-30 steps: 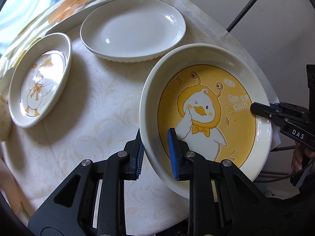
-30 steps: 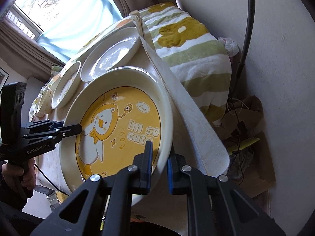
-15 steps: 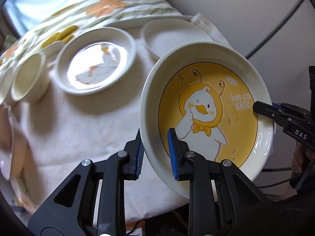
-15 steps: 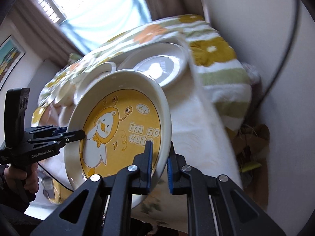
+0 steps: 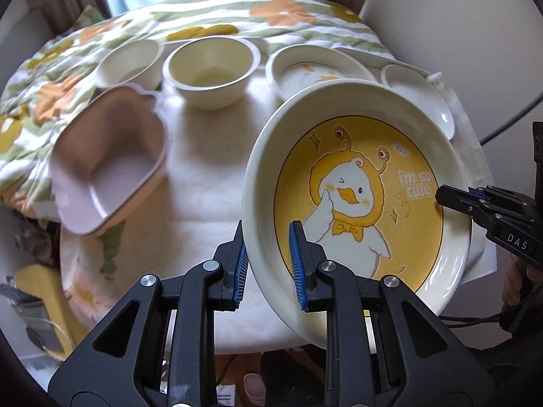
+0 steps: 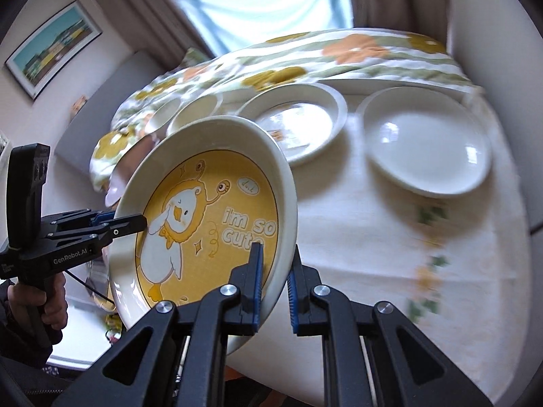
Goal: Organize plates and bowls
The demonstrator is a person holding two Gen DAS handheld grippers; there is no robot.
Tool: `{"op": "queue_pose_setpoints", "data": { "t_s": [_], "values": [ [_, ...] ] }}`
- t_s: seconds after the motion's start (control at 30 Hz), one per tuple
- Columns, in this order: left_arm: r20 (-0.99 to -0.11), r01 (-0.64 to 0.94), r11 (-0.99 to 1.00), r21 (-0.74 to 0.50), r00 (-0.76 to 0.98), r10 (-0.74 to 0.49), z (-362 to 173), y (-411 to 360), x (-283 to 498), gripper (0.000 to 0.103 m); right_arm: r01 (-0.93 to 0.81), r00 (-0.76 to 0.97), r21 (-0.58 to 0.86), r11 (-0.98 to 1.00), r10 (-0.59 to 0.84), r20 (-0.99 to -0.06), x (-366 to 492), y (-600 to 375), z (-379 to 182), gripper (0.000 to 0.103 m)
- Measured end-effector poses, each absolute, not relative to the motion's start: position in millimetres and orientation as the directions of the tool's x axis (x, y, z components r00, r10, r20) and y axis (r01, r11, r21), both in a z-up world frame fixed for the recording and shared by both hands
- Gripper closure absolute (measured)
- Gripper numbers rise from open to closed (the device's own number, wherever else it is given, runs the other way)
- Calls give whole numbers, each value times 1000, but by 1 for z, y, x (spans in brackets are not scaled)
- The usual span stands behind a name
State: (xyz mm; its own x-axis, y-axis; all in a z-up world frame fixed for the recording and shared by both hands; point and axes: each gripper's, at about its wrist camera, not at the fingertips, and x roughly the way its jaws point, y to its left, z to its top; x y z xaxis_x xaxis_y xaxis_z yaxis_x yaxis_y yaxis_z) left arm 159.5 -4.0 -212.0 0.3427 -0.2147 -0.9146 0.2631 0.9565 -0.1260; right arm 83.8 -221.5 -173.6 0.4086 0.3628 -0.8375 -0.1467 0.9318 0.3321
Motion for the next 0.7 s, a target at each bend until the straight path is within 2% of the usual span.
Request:
{"op": "queue_pose_setpoints", "data": {
  "t_s": [0.3,0.5,0.7],
  "values": [
    [-932,201,967,-156,295,-211,-254,63,160,84,-178,338,341,923,383,-860,100,-157,-211,91],
    [-939,193,967,-166,267,-215,-282,77,164,84,-175,311,332,927,372,-875,106,-138,-237,91],
    [-932,218,963,-160,287,-220,-282,79,164,84,-159,323,355,921,388,-863,109,-141,-245,91]
  ]
}}
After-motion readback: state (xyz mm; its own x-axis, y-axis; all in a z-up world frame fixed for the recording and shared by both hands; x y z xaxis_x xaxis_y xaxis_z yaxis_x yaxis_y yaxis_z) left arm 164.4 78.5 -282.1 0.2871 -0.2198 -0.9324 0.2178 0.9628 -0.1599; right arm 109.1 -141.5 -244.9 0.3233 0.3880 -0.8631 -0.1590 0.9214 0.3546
